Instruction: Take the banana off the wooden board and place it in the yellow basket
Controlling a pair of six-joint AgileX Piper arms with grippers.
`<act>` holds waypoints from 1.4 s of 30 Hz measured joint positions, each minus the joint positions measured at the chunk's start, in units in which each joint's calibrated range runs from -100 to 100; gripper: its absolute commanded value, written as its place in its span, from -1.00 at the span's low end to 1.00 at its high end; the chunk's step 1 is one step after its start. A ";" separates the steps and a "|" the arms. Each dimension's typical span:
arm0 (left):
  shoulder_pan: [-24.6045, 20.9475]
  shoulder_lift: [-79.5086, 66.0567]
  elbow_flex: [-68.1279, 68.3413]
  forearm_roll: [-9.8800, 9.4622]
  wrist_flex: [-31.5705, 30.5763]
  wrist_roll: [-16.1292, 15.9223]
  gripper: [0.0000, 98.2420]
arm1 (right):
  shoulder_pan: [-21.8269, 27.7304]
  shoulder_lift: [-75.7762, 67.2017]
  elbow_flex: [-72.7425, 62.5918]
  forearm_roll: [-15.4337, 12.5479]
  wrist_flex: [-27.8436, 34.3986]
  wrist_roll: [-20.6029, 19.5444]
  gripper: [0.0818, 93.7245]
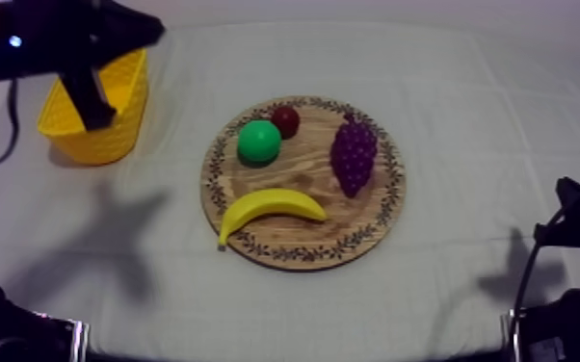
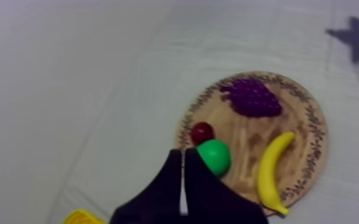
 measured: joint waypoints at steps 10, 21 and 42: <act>4.92 6.16 6.21 0.15 0.01 3.09 -0.98 | 0.00 0.00 0.00 0.00 0.00 0.00 -0.99; 5.72 8.95 9.84 0.60 3.39 5.77 -0.97 | 0.00 0.00 0.00 0.00 0.00 0.00 -0.99; 6.50 9.61 11.61 -2.21 1.25 11.03 0.57 | 0.00 0.00 0.00 0.00 0.00 0.00 -0.99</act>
